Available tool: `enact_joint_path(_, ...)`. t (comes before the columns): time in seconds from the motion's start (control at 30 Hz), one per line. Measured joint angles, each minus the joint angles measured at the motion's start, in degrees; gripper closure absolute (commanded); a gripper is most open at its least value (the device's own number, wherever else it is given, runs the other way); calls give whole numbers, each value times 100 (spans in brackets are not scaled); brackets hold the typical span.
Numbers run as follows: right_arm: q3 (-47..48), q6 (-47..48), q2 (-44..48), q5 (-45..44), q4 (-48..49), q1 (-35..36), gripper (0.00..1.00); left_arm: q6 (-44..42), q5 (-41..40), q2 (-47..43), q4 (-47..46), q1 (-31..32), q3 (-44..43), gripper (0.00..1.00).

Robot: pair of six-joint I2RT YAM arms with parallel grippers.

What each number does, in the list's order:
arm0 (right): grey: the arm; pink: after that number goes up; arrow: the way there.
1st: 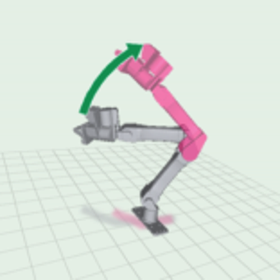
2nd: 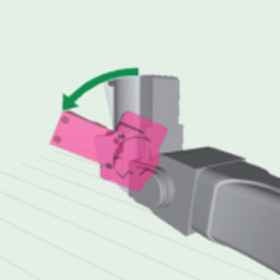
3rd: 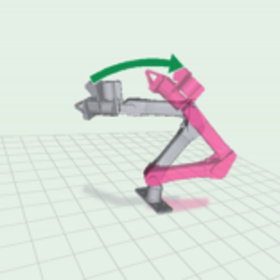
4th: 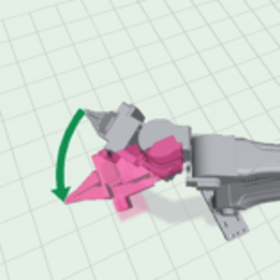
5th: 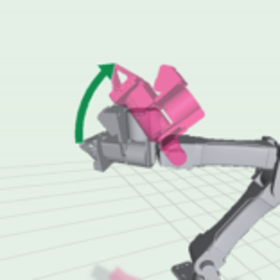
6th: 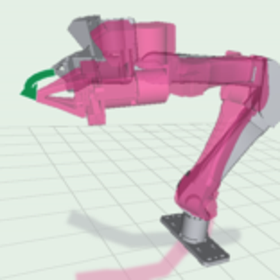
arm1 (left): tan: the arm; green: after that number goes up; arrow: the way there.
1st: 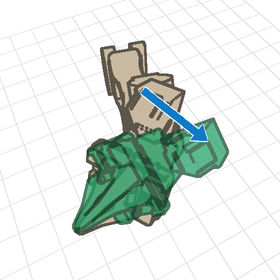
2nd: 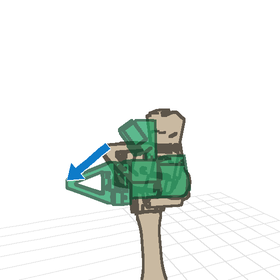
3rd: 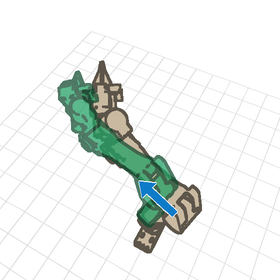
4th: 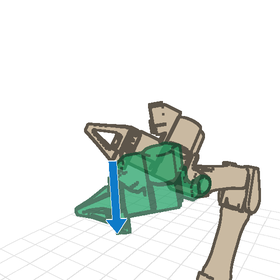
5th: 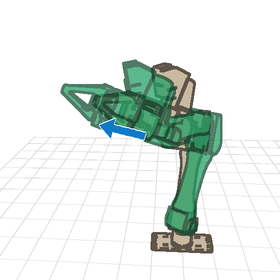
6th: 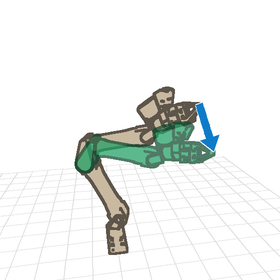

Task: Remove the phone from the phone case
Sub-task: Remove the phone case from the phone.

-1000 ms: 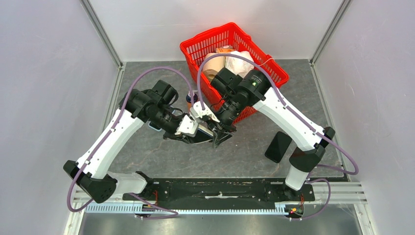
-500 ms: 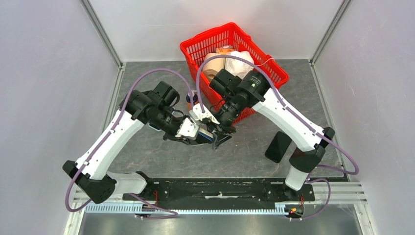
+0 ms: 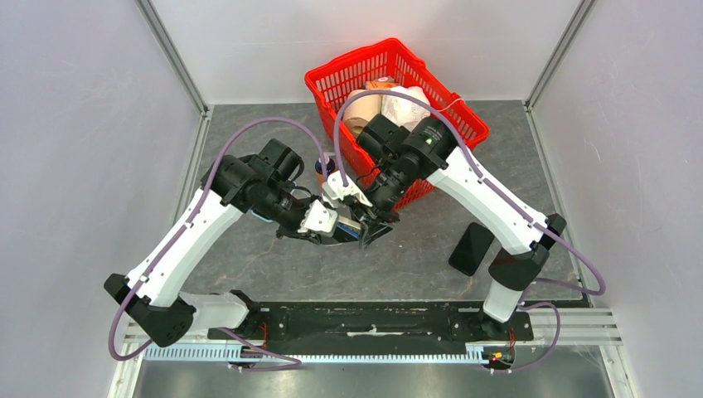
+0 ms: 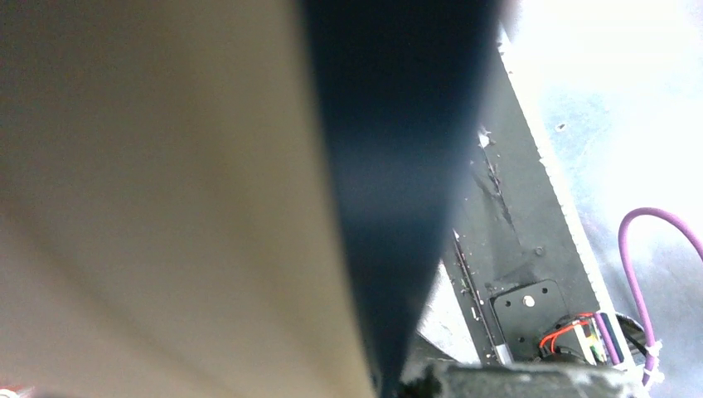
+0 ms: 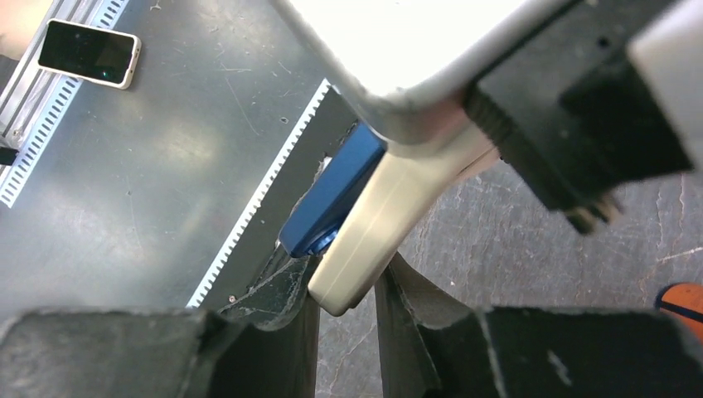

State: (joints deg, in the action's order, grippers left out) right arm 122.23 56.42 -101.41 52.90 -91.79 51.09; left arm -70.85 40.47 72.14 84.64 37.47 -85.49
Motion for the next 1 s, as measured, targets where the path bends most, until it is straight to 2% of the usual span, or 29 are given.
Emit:
enact_joint_path(0.2, -125, -402, 87, 157, 22, -367, 100, 444, 0, -101, -544, 0, 212, 98)
enact_joint_path(0.33, -466, -1740, 0, 409, 61, -1016, 100, 297, -857, -330, -1012, 332, 442, 98)
enact_joint_path(0.47, -717, -2627, -232, 291, 942, -1471, 100, 68, -887, -455, -955, 774, 717, 98)
enact_joint_path(0.63, -822, -3084, -269, 214, 1364, -1478, 100, 118, -903, -487, -1023, 798, 763, 98)
enact_joint_path(0.67, -822, -3139, -267, 210, 1419, -1458, 98, 162, -903, -487, -1058, 798, 763, 98)
enact_joint_path(0.87, -1016, -3261, -118, -52, 1530, -1488, 55, 577, -885, -487, -1325, 640, 778, 98)
enact_joint_path(1.0, -1062, -3283, 229, -428, 1569, -1626, 46, 946, -748, -485, -1517, 264, 785, 98)
